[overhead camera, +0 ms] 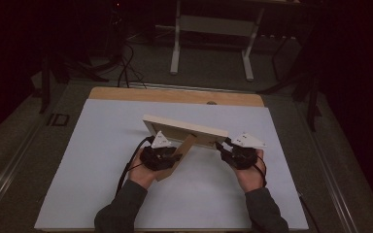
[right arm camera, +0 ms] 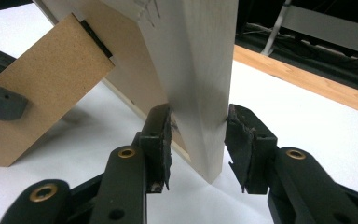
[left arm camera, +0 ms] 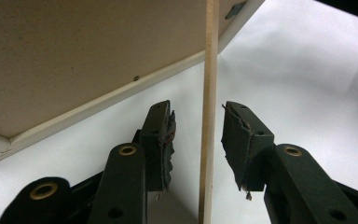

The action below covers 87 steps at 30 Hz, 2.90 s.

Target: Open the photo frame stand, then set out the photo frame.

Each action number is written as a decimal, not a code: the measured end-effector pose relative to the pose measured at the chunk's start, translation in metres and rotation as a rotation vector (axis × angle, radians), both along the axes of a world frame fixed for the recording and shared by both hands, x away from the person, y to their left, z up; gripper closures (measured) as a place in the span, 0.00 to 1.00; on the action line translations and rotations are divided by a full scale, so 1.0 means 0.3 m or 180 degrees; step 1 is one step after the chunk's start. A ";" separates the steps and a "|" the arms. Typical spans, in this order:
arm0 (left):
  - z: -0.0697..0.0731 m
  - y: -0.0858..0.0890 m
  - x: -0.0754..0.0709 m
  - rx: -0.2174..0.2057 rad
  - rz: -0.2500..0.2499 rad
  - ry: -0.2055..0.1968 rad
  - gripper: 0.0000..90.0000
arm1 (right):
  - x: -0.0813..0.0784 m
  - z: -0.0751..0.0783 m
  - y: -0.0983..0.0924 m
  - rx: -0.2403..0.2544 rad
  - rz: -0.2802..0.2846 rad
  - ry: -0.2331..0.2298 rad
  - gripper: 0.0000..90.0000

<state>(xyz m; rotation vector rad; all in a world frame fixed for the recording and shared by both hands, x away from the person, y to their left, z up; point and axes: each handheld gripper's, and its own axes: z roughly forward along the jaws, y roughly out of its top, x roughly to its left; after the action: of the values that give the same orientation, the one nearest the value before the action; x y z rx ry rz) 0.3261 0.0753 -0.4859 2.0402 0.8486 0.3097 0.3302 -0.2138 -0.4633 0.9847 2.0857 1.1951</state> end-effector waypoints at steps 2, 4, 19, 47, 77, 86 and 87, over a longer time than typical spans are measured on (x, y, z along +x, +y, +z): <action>0.001 0.004 0.002 -0.0038 0.0008 0.0009 0.69 | 0.001 -0.003 -0.001 0.0005 0.0005 0.0024 0.67; 0.002 0.009 0.005 -0.0075 0.0014 0.0034 0.69 | 0.003 -0.007 -0.002 0.0001 0.0002 0.0037 0.67; 0.039 0.056 -0.007 -0.0281 0.0113 -0.0073 0.68 | 0.011 -0.027 -0.013 0.0024 0.0031 0.0188 0.66; 0.109 0.133 0.010 -0.0539 0.0314 -0.0075 0.67 | 0.026 -0.039 -0.054 -0.0230 0.0317 0.0583 0.65; 0.167 0.158 0.063 -0.0442 0.0646 -0.0135 0.84 | 0.139 -0.003 -0.096 0.0039 0.0052 0.0656 1.00; 0.170 0.156 0.071 -0.0427 0.0678 -0.0135 0.88 | 0.178 -0.025 -0.068 0.0094 0.0093 0.0723 1.00; 0.170 0.155 0.072 -0.0427 0.0685 -0.0134 0.88 | 0.180 -0.026 -0.068 0.0105 0.0094 0.0726 1.00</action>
<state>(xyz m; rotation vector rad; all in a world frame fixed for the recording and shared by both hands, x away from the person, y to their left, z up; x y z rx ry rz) 0.3476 0.1218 -0.4348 1.8157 1.0373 0.4024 0.3841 -0.2341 -0.4711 1.1564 2.2687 1.1826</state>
